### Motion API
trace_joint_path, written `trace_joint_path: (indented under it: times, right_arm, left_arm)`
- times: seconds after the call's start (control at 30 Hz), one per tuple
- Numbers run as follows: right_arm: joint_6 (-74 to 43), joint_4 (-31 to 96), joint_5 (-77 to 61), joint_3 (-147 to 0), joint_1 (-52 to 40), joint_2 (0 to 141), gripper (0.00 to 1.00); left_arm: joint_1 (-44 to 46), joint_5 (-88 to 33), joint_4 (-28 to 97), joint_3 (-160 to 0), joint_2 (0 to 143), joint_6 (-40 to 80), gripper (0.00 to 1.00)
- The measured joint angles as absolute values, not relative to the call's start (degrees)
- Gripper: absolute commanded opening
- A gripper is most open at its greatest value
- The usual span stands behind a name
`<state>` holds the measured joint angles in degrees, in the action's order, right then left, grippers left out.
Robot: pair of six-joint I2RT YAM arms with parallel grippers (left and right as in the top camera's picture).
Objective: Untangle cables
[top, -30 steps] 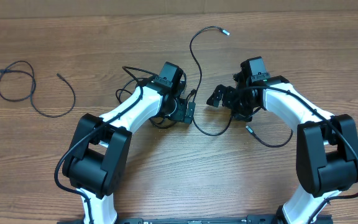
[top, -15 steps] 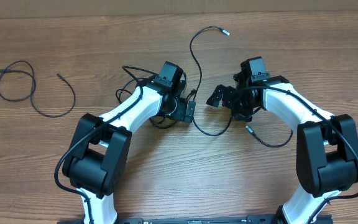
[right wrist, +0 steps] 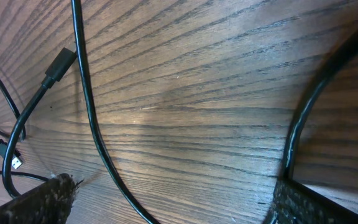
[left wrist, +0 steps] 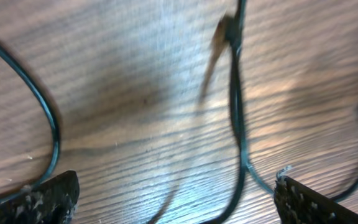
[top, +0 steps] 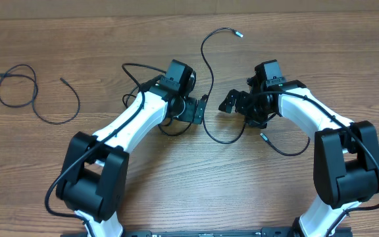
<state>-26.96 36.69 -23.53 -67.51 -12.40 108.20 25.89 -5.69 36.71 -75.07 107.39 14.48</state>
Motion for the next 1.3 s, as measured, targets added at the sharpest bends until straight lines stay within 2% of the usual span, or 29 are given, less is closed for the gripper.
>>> trace_joint_path:
  times: [0.33,0.57,0.63,0.67,0.7,1.3]
  right_arm:
    - [-26.96,36.64,-23.55,-67.51,-12.4,108.2,1.0]
    - [-26.98,36.67,-23.55,-67.51,-12.4,108.2,1.0]
    - [-26.96,36.67,-23.57,-67.51,-12.4,108.2,1.0]
    - [-26.98,36.62,-23.55,-67.51,-12.4,108.2,1.0]
    - [-26.94,36.64,-23.55,-67.51,-12.4,108.2,1.0]
    - [-26.96,36.64,-23.55,-67.51,-12.4,108.2,1.0]
  left_arm:
    - [25.96,-5.28,32.75,-75.33,107.13,17.06,1.0]
    - [27.79,-5.08,30.94,-75.37,109.43,17.89,0.62]
    - [28.23,-5.08,30.2,-75.37,111.24,18.06,0.47]
    - [28.51,-5.08,29.91,-75.37,112.09,18.17,0.31]
    - [28.53,-5.06,29.71,-75.37,113.16,17.98,0.04]
    - [28.62,-2.15,31.9,-78.5,113.25,18.06,0.04]
